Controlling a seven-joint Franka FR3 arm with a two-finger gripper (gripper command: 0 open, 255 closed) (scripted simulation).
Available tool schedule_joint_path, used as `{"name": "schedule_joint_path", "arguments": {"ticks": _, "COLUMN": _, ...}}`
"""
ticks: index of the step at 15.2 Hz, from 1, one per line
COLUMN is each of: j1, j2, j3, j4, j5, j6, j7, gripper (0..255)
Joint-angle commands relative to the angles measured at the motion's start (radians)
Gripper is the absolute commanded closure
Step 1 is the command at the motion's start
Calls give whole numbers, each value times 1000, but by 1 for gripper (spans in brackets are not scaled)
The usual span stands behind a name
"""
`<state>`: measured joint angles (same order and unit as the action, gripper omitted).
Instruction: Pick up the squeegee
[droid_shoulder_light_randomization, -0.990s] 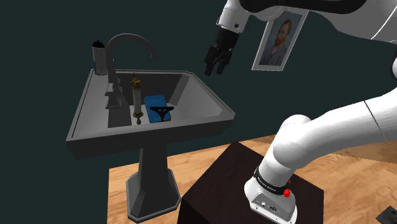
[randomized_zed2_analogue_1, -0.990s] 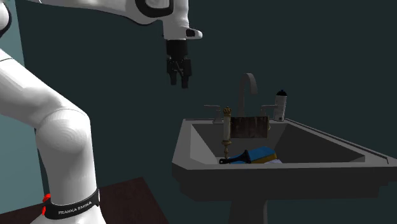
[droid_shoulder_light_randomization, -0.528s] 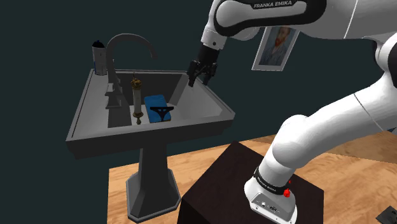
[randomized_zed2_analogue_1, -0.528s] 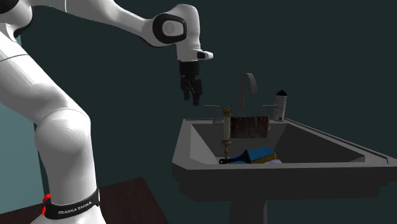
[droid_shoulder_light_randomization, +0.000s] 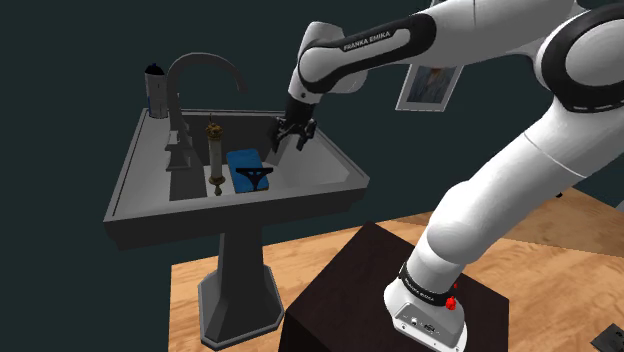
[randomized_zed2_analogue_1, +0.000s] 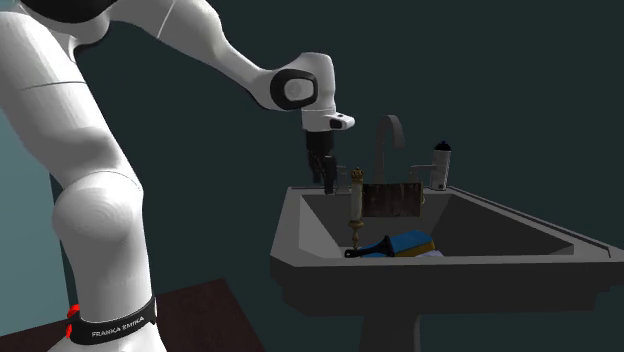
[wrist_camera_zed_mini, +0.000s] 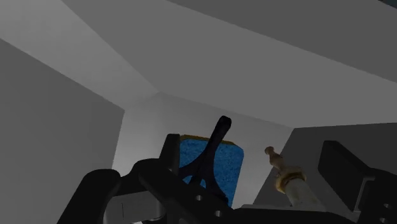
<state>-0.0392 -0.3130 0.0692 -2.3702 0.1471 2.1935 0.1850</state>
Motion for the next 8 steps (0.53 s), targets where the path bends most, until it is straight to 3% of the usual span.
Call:
{"name": "schedule_joint_path", "arguments": {"ticks": 1, "j1": -7, "j2": 70, "j3": 8, "j4": 13, "j5": -3, "j6": 65, "j7": 32, "gripper": 0}}
{"name": "schedule_joint_path", "arguments": {"ticks": 8, "j1": -21, "j2": 330, "j3": 19, "j4": 110, "j5": -33, "j6": 244, "j7": 153, "gripper": 0}}
